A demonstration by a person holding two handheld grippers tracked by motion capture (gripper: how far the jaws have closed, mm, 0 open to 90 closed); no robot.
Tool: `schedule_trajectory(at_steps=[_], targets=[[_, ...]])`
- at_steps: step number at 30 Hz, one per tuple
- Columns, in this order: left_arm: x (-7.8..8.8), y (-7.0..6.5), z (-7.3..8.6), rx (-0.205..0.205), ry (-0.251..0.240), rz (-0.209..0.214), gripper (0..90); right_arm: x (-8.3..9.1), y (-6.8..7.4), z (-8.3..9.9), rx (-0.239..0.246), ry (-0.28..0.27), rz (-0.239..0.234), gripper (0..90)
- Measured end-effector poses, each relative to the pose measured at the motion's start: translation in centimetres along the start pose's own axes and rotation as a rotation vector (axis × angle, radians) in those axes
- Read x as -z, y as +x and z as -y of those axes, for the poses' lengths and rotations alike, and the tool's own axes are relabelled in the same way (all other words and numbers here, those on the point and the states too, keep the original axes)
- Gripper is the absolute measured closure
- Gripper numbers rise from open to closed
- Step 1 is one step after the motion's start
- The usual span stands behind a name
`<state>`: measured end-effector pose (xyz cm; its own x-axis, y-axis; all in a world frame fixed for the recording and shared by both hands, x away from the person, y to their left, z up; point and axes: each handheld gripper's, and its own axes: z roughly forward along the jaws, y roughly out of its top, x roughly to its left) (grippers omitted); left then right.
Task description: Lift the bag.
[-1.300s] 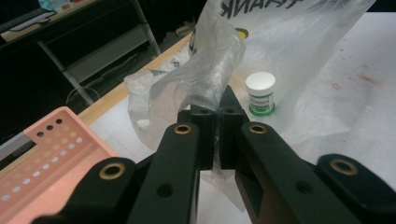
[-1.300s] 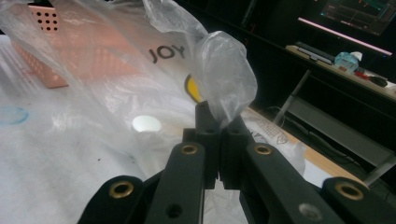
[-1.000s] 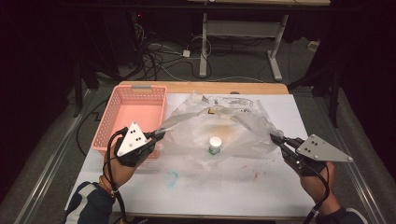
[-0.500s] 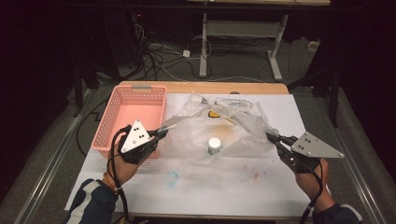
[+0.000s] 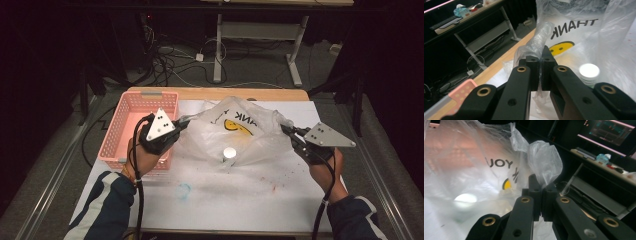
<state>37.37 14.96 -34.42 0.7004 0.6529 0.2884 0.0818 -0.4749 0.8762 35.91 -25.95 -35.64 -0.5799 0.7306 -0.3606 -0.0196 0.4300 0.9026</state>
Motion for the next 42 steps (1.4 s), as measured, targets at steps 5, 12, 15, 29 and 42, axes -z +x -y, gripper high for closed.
schedule_trajectory(at_steps=[5, 12, 15, 29, 42], targets=[[-1.0, 0.8, -1.3, 0.01, 0.001, 0.003, 86.2, -1.1, -0.6, -0.8, -0.004, -0.014, 0.013, 89.9], [-2.8, 1.8, -3.0, -0.013, 0.018, -0.016, 86.1, -3.5, -1.5, -1.9, -0.005, 0.01, 0.029, 89.9], [-3.4, 2.5, -3.5, -0.002, 0.014, -0.022, 86.1, -4.7, -2.3, -2.1, -0.013, 0.031, 0.041, 89.9], [-6.4, 6.5, -3.9, 0.055, 0.052, -0.108, 86.1, -8.8, -6.7, -1.7, -0.123, 0.109, 0.108, 90.0], [-5.8, 7.3, -5.4, 0.081, -0.055, -0.103, 86.2, -9.2, -7.6, -4.2, -0.142, 0.066, 0.113, 90.0]])
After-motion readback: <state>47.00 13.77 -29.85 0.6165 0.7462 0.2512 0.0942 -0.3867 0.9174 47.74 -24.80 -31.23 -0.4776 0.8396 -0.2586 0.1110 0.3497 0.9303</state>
